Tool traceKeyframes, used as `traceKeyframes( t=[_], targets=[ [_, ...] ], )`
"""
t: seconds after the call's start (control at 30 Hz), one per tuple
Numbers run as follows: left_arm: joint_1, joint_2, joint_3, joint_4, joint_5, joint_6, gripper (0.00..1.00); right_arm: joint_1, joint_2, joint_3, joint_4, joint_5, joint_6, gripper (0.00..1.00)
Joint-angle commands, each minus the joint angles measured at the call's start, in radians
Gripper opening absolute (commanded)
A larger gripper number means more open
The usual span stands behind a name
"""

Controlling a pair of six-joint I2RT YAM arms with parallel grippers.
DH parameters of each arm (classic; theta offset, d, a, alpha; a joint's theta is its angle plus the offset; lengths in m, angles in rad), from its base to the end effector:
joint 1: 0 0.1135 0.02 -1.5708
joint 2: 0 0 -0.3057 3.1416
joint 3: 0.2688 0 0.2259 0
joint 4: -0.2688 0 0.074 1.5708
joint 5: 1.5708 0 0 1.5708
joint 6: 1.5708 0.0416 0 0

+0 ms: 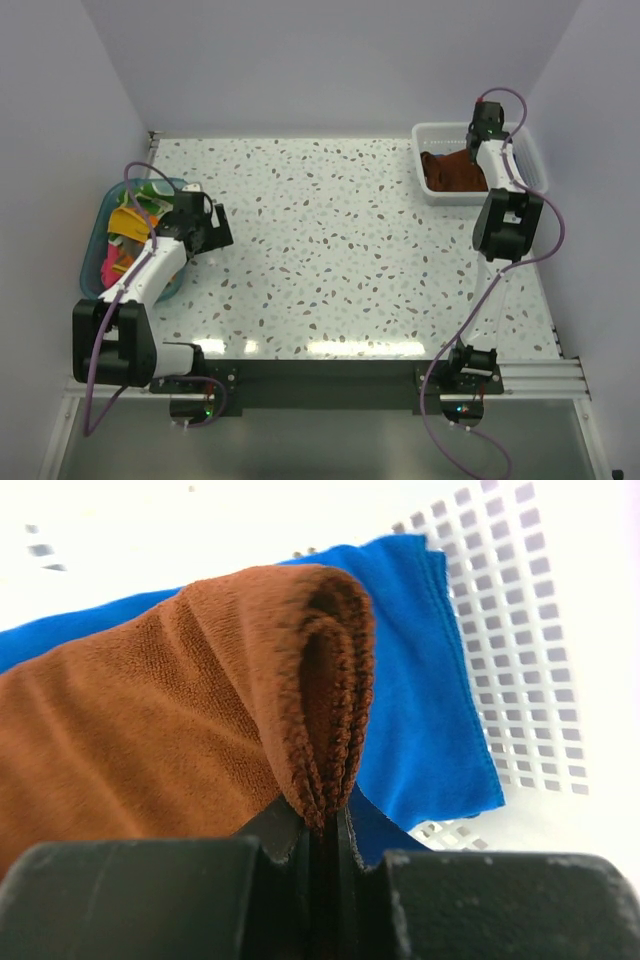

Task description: Fold and stack the towels

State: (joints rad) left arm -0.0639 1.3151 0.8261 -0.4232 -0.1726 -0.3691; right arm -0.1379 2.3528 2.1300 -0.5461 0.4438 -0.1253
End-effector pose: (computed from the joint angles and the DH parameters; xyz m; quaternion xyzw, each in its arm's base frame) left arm 0.2335 -0.0078 0.2690 -0.1708 0.9276 0.0104 0.3322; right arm 0.5337 -0.0921 0.2632 0.0916 0.8976 -0.2508 0.3508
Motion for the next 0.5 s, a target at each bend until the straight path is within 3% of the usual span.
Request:
traceKeyframes(
  t=[0.0,0.47],
  targets=[
    [0.004,0.003,-0.002,0.046,0.013,0.029,1.0,-0.012,0.01,-0.01,0.075,0.075,-0.007,0.0],
    [0.004,0.019,-0.007,0.057,0.035,0.032,1.0,-0.02,0.026,-0.028,0.143,0.19,-0.048,0.04]
  ],
)
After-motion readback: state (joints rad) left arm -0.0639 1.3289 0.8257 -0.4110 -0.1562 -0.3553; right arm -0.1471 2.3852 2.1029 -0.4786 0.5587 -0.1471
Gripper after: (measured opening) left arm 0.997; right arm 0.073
